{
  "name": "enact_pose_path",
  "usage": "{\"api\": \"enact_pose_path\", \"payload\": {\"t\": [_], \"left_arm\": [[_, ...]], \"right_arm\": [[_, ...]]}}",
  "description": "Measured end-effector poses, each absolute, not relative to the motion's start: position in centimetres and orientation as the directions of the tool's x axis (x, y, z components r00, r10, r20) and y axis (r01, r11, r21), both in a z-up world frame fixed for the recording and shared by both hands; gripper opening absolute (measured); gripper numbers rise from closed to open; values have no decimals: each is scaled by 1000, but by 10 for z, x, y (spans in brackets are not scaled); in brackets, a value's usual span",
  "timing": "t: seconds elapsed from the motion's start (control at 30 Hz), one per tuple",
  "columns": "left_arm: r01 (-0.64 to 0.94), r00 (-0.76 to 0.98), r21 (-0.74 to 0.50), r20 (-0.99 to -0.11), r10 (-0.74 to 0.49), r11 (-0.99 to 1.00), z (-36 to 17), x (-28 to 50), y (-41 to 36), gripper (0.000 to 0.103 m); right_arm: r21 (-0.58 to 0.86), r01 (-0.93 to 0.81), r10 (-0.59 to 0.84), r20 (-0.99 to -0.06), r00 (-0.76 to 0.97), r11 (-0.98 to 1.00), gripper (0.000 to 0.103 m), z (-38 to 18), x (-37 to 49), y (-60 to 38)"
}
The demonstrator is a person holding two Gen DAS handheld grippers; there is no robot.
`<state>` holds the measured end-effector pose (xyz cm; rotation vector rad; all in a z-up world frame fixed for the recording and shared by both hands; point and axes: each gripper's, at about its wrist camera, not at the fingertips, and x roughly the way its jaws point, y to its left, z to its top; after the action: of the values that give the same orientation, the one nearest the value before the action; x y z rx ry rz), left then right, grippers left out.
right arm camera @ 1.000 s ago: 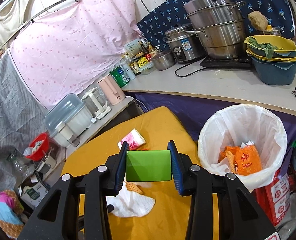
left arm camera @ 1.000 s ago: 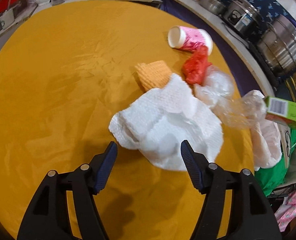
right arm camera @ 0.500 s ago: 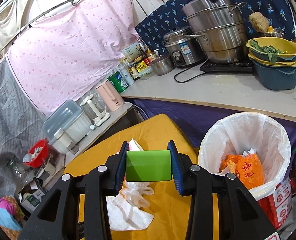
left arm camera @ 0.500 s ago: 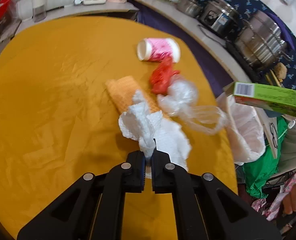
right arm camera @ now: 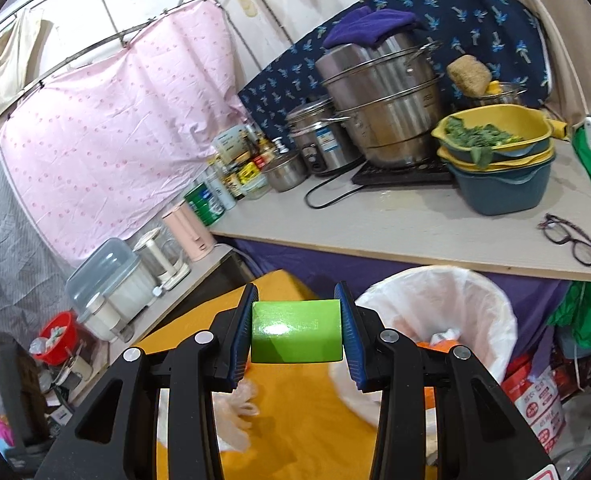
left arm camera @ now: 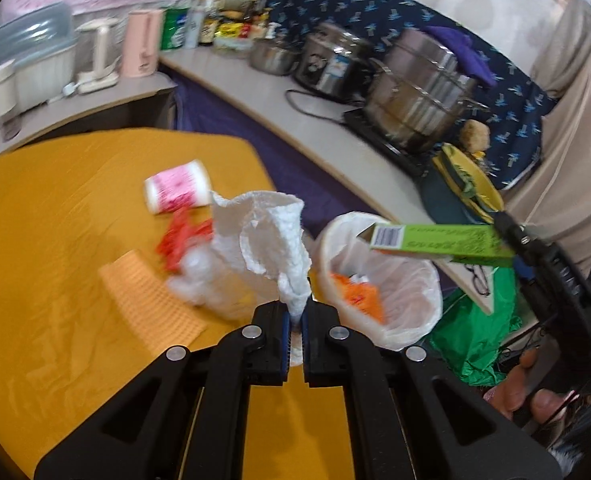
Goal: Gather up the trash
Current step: 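Bin the paper towel with the left tool while the right tool bins the green box, then move both open tools back over the table toward the remaining trash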
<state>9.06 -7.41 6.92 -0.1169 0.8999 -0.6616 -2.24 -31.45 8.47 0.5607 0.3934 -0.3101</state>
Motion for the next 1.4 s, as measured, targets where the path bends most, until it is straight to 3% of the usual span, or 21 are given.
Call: {"api": "enact_pose_path", "payload": {"t": [0.3, 0.6, 0.67, 0.7, 0.73, 0.87, 1.4], "left_arm": [[618, 359, -366, -656, -664, 695, 73, 88, -185, 4], [627, 309, -359, -700, -644, 691, 36, 102, -246, 5], [609, 303, -372, -708, -638, 701, 29, 106, -250, 16], [598, 305, -375, -711, -634, 708, 27, 108, -250, 35], [589, 316, -372, -711, -628, 717, 26, 108, -249, 48], [586, 353, -348, -704, -617, 732, 30, 106, -241, 49], [551, 481, -235, -695, -535, 801, 53, 98, -191, 50]], "right_arm": [[426, 504, -272, -496, 825, 751, 38, 60, -37, -371], [405, 562, -287, -563, 775, 721, 39, 27, -28, -403], [409, 572, -298, -561, 772, 711, 42, 25, -29, -405], [411, 572, -300, -559, 773, 710, 42, 26, -30, -405], [416, 571, -302, -553, 777, 708, 45, 27, -31, -406], [424, 564, -304, -538, 786, 709, 52, 32, -36, -405], [414, 503, -253, -523, 814, 759, 54, 48, -25, -363]]}}
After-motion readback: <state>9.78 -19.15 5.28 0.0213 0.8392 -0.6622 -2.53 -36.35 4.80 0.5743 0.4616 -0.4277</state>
